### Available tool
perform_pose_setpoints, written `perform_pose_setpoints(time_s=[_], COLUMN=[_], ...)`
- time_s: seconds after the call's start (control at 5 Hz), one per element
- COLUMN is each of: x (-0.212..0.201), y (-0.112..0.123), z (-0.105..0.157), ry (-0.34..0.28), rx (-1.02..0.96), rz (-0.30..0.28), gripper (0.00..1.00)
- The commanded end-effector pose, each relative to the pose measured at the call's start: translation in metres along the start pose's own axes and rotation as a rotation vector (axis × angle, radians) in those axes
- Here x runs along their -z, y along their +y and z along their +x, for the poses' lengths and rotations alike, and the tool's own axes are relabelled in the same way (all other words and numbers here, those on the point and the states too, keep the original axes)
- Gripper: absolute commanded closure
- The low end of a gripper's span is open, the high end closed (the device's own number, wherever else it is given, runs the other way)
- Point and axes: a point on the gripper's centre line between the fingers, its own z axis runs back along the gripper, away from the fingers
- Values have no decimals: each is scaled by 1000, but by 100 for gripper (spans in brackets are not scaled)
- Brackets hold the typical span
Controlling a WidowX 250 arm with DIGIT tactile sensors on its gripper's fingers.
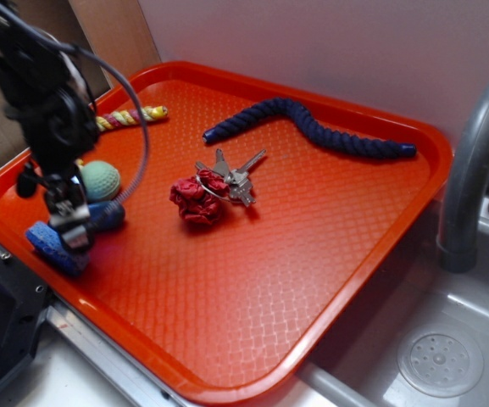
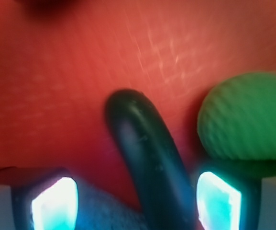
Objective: Grab the plastic pickle.
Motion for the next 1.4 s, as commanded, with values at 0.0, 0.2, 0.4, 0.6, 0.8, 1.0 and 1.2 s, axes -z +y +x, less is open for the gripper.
perform_pose_setpoints(time_s=[0.0, 0.2, 0.4, 0.6, 0.8, 1.0, 1.2], x=[18, 26, 25, 22, -10, -59, -111], y=[16, 10, 11, 11, 4, -11, -23], z=[6, 9, 8, 5, 0, 14, 34], ry=[43, 76, 66, 60, -21, -209, -278], rx=[-34, -38, -45, -61, -105, -175, -233], rz=[-10, 33, 32, 42, 48, 60, 79], gripper=[0, 85, 100, 100, 100, 100, 100])
